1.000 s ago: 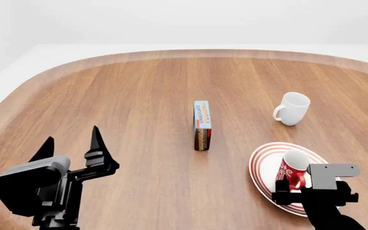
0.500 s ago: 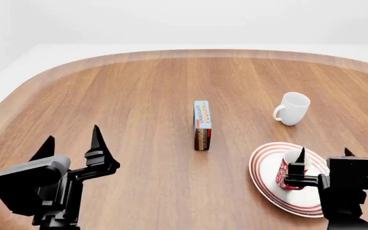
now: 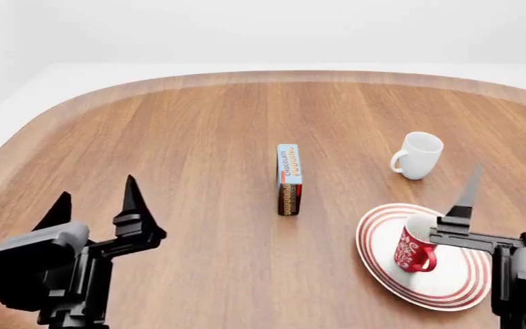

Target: Pick up the red mug and put it on the plate

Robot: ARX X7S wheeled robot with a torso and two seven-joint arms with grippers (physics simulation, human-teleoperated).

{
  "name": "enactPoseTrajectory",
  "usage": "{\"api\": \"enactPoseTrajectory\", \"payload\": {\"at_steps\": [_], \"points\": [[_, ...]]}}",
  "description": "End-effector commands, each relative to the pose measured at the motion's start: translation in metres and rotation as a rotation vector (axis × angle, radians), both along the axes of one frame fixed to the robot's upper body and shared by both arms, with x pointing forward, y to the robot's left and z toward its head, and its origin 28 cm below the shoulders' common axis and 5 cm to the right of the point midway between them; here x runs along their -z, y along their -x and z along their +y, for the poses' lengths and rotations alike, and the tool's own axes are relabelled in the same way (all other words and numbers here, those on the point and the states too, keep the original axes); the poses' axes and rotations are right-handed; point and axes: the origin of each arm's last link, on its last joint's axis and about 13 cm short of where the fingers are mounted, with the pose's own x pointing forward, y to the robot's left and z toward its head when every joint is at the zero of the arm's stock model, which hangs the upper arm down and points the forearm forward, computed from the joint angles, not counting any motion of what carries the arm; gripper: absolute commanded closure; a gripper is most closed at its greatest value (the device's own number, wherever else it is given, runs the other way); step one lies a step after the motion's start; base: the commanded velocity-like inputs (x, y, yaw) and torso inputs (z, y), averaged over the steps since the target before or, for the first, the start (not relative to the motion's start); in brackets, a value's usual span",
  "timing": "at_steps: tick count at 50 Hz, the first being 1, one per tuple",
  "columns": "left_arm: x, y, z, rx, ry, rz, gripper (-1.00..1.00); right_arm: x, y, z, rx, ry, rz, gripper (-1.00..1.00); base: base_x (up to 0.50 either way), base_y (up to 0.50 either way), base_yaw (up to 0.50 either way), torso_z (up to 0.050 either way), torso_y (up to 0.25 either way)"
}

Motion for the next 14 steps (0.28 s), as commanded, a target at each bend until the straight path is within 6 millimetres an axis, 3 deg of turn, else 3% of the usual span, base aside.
{"api": "enactPoseTrajectory", "payload": {"at_steps": [1, 14], "points": [[-0.009, 0.007, 0.003, 0.004, 0.032, -0.061, -1.00, -0.019, 0.020, 0.011, -0.066, 0.093, -0.223, -1.00, 0.00, 0.00, 0.00, 0.000, 0.000], [-0.024, 0.016, 0.008, 0.004, 0.114, -0.163, -1.00, -0.028, 0.027, 0.016, -0.085, 0.127, -0.278, -1.00, 0.00, 0.00, 0.00, 0.000, 0.000]]}}
